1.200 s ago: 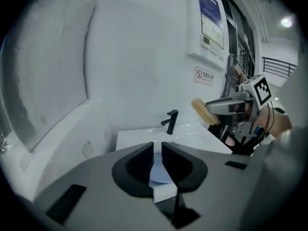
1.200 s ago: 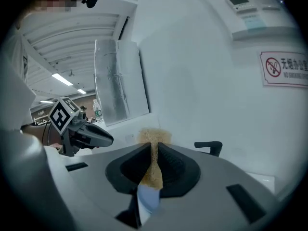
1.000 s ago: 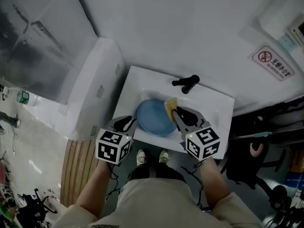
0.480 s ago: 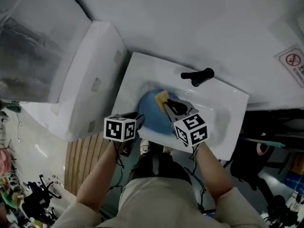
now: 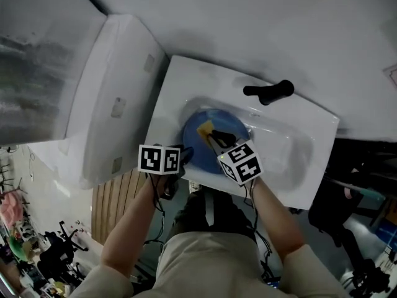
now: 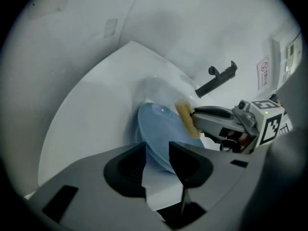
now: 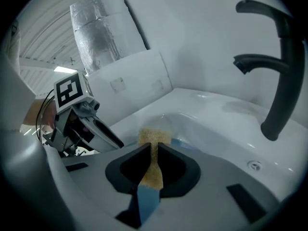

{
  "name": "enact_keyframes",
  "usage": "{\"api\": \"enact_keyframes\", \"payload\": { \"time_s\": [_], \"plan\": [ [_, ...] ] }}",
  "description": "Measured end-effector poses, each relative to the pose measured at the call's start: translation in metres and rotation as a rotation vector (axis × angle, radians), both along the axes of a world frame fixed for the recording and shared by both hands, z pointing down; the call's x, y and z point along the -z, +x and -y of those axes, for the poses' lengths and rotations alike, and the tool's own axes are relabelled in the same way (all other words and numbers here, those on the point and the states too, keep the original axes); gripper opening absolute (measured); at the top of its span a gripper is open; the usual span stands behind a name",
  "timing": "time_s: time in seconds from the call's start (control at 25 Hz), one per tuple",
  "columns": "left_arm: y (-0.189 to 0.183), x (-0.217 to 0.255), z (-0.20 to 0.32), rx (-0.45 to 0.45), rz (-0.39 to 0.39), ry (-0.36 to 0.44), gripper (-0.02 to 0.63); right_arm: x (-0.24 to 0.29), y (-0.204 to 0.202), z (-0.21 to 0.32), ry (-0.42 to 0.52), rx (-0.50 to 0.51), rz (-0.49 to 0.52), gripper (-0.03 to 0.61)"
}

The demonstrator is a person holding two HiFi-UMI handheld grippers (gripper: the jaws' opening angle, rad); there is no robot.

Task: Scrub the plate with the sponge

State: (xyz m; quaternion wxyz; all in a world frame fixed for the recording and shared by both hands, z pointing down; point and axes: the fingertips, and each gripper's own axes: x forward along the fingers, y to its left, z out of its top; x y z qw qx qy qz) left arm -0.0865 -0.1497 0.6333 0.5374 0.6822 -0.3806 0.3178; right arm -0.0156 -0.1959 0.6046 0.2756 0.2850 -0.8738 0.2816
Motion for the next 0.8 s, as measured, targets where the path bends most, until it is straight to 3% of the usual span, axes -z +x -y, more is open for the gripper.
{"api": "enact_keyframes", "payload": {
  "time_s": [0.32, 0.6, 0.8],
  "plan": [
    [0.004, -0.017, 0.001, 0.005, 0.011, -0.081, 0.116, -0.025, -0.017, -0.016, -0.068, 0.060, 0.026, 0.055],
    [0.005, -0.017, 0.007, 0.027, -0.026, -0.072, 0.094, -0.050, -0.040, -0.025, -0.139, 0.170, 0.029, 0.054],
    [0.003, -0.018, 0.006, -0.027, 0.016, -0.052, 0.094, -0.067, -0.053, -0.009, -0.112, 0.207, -0.021, 0.054]
  ]
}}
